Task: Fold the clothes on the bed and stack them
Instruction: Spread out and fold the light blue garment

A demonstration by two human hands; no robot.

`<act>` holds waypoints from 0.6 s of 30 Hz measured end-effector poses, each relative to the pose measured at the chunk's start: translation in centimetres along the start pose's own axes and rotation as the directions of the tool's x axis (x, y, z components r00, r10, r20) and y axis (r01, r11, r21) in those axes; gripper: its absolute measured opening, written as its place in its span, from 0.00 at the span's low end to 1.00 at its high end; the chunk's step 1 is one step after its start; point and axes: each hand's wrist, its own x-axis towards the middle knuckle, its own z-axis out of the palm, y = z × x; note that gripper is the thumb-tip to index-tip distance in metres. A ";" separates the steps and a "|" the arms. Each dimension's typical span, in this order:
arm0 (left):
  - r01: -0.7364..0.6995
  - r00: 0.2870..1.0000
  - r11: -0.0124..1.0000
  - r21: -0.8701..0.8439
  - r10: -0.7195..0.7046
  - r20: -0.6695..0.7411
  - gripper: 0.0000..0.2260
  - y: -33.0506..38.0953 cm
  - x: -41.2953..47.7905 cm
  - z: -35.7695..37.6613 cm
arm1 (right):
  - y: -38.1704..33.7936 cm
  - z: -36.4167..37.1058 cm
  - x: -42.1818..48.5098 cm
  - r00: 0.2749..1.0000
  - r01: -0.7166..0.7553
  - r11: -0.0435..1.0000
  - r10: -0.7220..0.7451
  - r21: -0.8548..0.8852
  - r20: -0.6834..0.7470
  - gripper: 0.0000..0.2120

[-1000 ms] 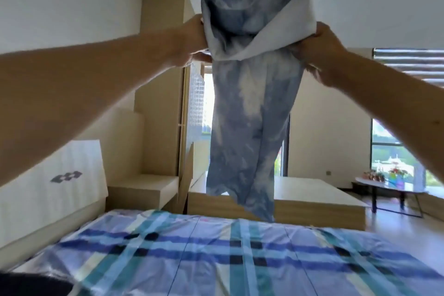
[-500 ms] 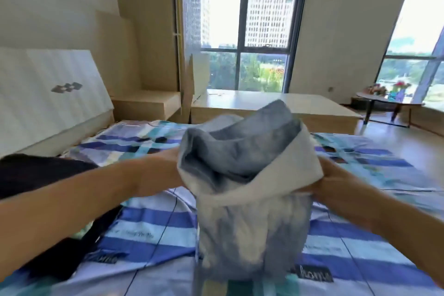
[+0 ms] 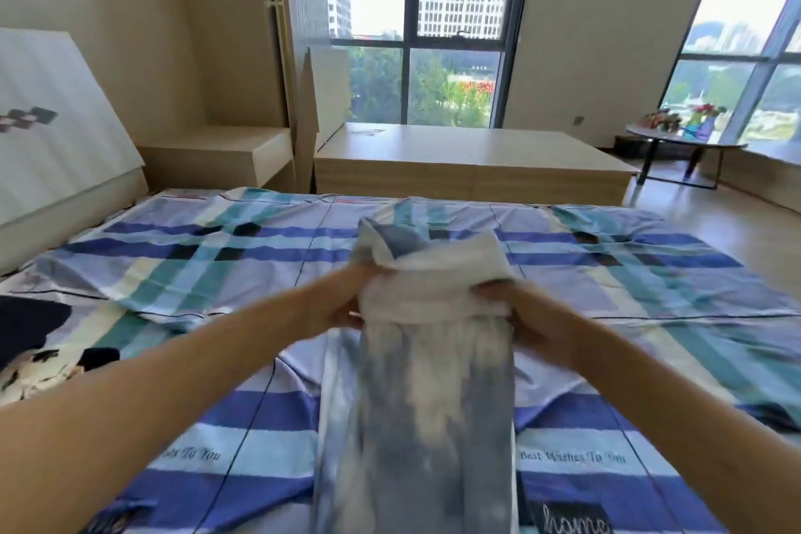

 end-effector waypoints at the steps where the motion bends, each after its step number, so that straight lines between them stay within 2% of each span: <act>1: -0.020 0.998 1.000 0.000 0.020 -0.055 0.16 1.6 1.9 -0.5 | -1.3 -0.4 2.5 0.999 0.026 0.999 -0.025 0.023 -0.048 0.25; 2: -0.017 0.991 1.000 0.026 0.020 -0.131 0.16 2.9 4.0 -1.1 | -2.1 -0.8 4.7 0.993 0.037 0.999 -0.035 0.013 -0.115 0.26; 4: 0.101 0.954 0.944 0.314 -0.003 -0.300 0.23 2.4 8.0 -1.5 | -0.5 -1.3 8.2 0.954 -0.044 0.970 -0.031 -0.239 -0.299 0.36; 5: 0.155 0.941 0.841 0.518 0.034 -0.337 0.28 0.5 9.2 -1.4 | 1.2 -1.2 9.2 0.929 -0.097 0.917 -0.056 -0.387 -0.366 0.41; 6: 0.127 0.949 0.729 0.673 0.108 -0.296 0.31 -1.6 9.1 -0.5 | 3.3 -0.8 9.5 0.927 -0.117 0.855 -0.090 -0.506 -0.365 0.43; 7: 0.032 0.968 0.617 0.786 0.178 -0.179 0.33 -4.3 8.7 0.6 | 5.3 -0.1 9.2 0.947 -0.084 0.796 -0.123 -0.600 -0.296 0.42; 8: -0.100 0.982 0.526 0.845 0.190 -0.002 0.34 -7.1 7.9 1.8 | 7.3 0.8 8.0 0.977 -0.036 0.737 -0.117 -0.674 -0.180 0.40; 9: -0.218 0.974 0.457 0.863 0.152 0.165 0.37 -10.0 6.6 2.9 | 9.3 1.7 6.6 0.994 0.024 0.703 -0.090 -0.711 -0.056 0.38; 11: -0.356 0.928 0.342 0.870 0.017 0.373 0.42 -15.2 3.4 4.8 | 13.0 3.5 3.0 0.986 0.119 0.645 0.010 -0.755 0.165 0.36; 12: -0.392 0.908 0.280 0.876 -0.036 0.418 0.43 -17.2 2.0 5.3 | 14.7 4.1 1.4 0.965 0.174 0.596 0.057 -0.784 0.258 0.38; 14: -0.401 0.905 0.210 0.892 -0.063 0.422 0.44 -20.5 -0.3 5.9 | 17.6 4.6 -1.3 0.925 0.273 0.448 0.120 -0.851 0.360 0.46; 16: -0.366 0.926 0.191 0.911 -0.027 0.378 0.45 -22.2 -1.7 6.1 | 19.8 4.3 -2.4 0.927 0.306 0.244 0.144 -0.920 0.346 0.53; 18: -0.316 0.947 0.174 0.933 0.006 0.320 0.43 -22.9 -2.3 6.3 | 20.9 4.6 -3.4 0.943 0.309 0.092 0.098 -0.947 0.318 0.55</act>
